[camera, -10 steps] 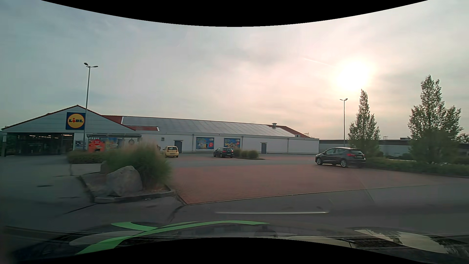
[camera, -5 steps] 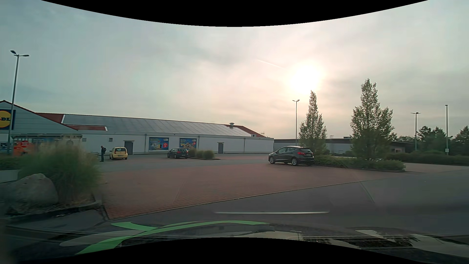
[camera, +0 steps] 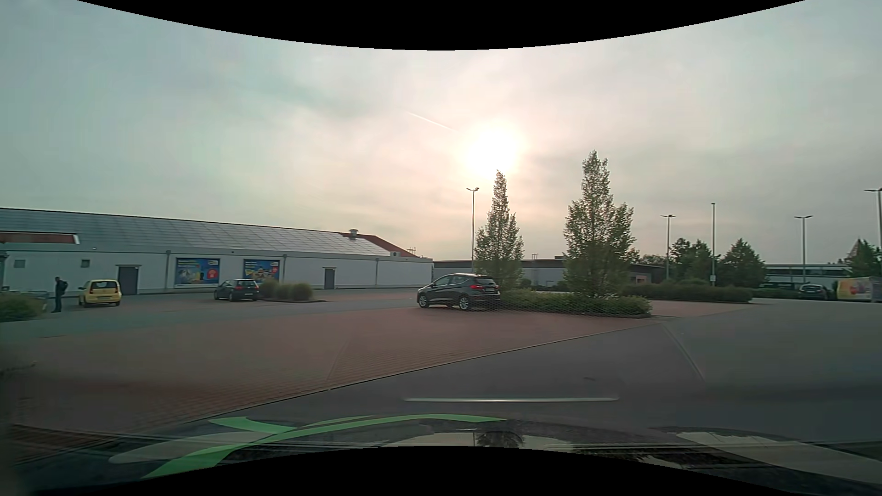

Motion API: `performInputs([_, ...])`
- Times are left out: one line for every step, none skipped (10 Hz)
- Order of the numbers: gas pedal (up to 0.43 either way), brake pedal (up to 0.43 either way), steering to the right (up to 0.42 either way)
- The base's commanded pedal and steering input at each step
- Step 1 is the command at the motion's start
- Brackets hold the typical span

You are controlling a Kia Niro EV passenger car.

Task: Follow the waypoints while adhering to traffic rules and regulations

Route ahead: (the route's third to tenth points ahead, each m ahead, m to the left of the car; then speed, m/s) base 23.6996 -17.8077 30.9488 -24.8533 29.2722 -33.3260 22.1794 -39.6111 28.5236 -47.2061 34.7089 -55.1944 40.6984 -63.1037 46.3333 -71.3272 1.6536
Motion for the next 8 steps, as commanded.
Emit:
performInputs([0.087, 0.0, 0.965])
performInputs([0.087, 0.0, 0.963])
performInputs([0.087, 0.0, 0.954])
performInputs([0.087, 0.0, 0.935])
performInputs([0.087, 0.0, 0.914])
performInputs([0.087, 0.0, 0.898])
performInputs([0.087, 0.0, 0.873])
performInputs([0.087, 0.0, 0.852])
